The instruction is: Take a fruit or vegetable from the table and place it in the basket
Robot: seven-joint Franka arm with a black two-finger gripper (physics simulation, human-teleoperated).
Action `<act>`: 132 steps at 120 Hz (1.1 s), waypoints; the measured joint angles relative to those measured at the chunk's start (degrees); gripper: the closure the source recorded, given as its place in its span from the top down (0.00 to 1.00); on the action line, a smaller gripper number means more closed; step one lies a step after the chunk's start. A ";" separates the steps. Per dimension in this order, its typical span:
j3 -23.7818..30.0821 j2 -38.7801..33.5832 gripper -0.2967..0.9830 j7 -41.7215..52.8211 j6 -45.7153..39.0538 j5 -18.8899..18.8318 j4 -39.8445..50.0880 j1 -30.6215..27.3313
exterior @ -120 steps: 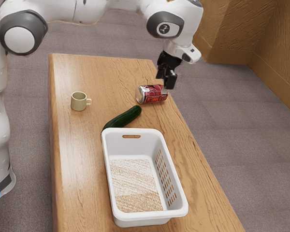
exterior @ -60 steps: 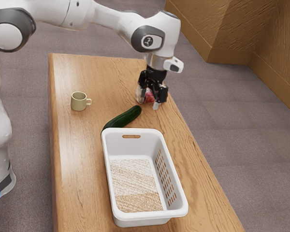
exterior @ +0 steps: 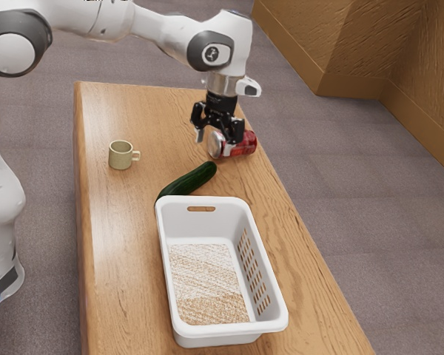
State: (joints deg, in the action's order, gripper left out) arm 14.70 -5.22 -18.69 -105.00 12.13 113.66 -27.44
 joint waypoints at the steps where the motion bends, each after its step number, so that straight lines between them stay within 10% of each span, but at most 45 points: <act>1: 0.36 -0.43 0.77 -0.23 -0.02 0.05 0.45 -0.09; 61: 9.93 -4.53 0.77 -10.59 -8.81 -7.38 11.44 -6.77; 132: 13.66 -6.98 0.77 -18.02 -11.55 -4.72 17.75 -6.53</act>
State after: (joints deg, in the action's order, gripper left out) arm 28.36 -12.19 -36.71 -116.55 7.41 131.41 -33.97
